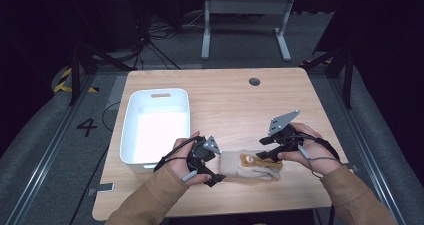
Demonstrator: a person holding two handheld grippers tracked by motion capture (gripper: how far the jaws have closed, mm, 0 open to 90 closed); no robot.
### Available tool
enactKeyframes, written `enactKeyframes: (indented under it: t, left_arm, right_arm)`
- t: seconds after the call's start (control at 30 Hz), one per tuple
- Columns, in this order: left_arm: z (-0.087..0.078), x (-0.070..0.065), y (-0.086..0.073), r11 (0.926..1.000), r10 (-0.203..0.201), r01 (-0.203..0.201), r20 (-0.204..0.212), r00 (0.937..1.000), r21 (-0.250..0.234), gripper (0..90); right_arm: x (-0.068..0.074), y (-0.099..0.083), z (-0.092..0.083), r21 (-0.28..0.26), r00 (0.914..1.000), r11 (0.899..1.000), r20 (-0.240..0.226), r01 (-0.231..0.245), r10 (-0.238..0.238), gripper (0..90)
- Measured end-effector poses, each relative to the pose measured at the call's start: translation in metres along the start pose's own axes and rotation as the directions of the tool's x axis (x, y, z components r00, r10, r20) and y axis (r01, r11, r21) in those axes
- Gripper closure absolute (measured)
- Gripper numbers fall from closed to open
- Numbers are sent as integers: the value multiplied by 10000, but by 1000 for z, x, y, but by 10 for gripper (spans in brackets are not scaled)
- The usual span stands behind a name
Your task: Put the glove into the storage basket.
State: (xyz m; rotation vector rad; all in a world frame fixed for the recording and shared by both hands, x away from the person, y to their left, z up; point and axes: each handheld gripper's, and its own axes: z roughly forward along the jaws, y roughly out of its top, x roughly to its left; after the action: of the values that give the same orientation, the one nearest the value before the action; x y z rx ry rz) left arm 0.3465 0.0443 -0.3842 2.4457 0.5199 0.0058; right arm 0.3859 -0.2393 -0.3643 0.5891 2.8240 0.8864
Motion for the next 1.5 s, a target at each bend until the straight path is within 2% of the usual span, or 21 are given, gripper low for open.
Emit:
enactKeyframes:
  t: [0.1, 0.23, 0.37, 0.4, 0.43, 0.5, 0.53, 0.57, 0.67, 0.8, 0.83, 0.9, 0.97, 1.03, 1.1, 1.17, 1.2, 1.23, 1.3, 1.4, 1.5]
  left_arm:
    - [2, 1, 1, 9997, -224, 224, -143, 9996, -5, 216]
    - [4, 1, 1, 9989, -358, 372, -468, 9983, 292, 225]
    - [7, -1, 5, 9985, -456, 471, -501, 9977, 291, 225]
    - [7, -1, 5, 9985, -456, 471, -501, 9977, 291, 225]
    - [9, -1, 8, 9985, -454, 471, -557, 9974, 289, 224]
    - [10, 0, 10, 9980, -525, 541, -509, 9973, 314, 226]
    - [12, 2, 13, 9951, -784, 822, -680, 9946, 551, 226]
    - [13, 2, 15, 9951, -840, 876, -736, 9937, 467, 228]
    - [16, 3, 20, 9951, -877, 897, -473, 9950, 405, 233]
    - [18, 5, 25, 9950, -928, 943, -430, 9948, 329, 229]
    - [19, 7, 28, 9949, -938, 951, -373, 9949, 337, 229]
    - [19, 8, 30, 9938, -1002, 1014, -286, 9946, 444, 271]
    - [20, 10, 32, 9938, -1043, 1050, -200, 9943, 378, 271]
    - [21, 11, 33, 9951, -948, 953, -186, 9953, 259, 272]
    - [20, 12, 32, 9953, -922, 927, -194, 9956, 264, 286]
    - [19, 13, 32, 9949, -972, 977, -206, 9951, 246, 323]
    - [18, 14, 32, 9949, -993, 996, -181, 9949, 176, 350]
    - [18, 13, 32, 9948, -1012, 1014, -120, 9948, 117, 355]
    - [18, 12, 32, 9957, -923, 923, -50, 9957, 38, 356]
    - [20, 12, 32, 9967, -817, 817, -22, 9967, -20, 349]
    - [23, 11, 33, 9980, -633, 632, -140, 9979, -94, 327]
  right_arm:
    - [-3, -10, -6, -193, 9957, 9994, 878, -276, 292, 461]
    - [-3, -21, -10, -580, 9954, 9967, 734, -575, 617, 470]
    - [-7, -41, -15, -1281, 9891, 9897, 1235, -644, 804, 445]
    - [-7, -41, -15, -1281, 9891, 9897, 1235, -644, 804, 445]
    - [-13, -47, -15, -1147, 9851, 9872, 1193, -1105, 1241, 420]
    - [-14, -48, -16, -1032, 9840, 9881, 1259, -1137, 1264, 430]
    - [-18, -53, -22, -1062, 9747, 9836, 1546, -1461, 1614, 408]
    - [-20, -54, -23, -1051, 9722, 9816, 1563, -1593, 1745, 405]
    - [-24, -58, -32, -1276, 9667, 9753, 1600, -1805, 1999, 420]
    - [-31, -64, -40, -1194, 9560, 9655, 1560, -2315, 2485, 420]
    - [-36, -70, -45, -1280, 9440, 9551, 1645, -2671, 2860, 385]
    - [-39, -73, -48, -1526, 9279, 9447, 1966, -2902, 3168, 338]
    - [-42, -76, -50, -1716, 9163, 9405, 2304, -2932, 3276, 290]
    - [-45, -80, -52, -1948, 9008, 9293, 2484, -3138, 3563, 254]
    - [-47, -82, -53, -2057, 8958, 9255, 2544, -3182, 3645, 251]
    - [-50, -87, -55, -1943, 8736, 9159, 2839, -3512, 3952, 302]
    - [-54, -94, -59, -2012, 8591, 9028, 2848, -3802, 4253, 368]
    - [-55, -97, -61, -2201, 8541, 8958, 2817, -3861, 4373, 380]
    - [-59, -104, -64, -2491, 8554, 8846, 2526, -3942, 4523, 411]
    - [-63, -110, -67, -2522, 8521, 8839, 2603, -3939, 4540, 426]
    - [-69, -119, -67, -2581, 8495, 8911, 2910, -3732, 4401, 435]
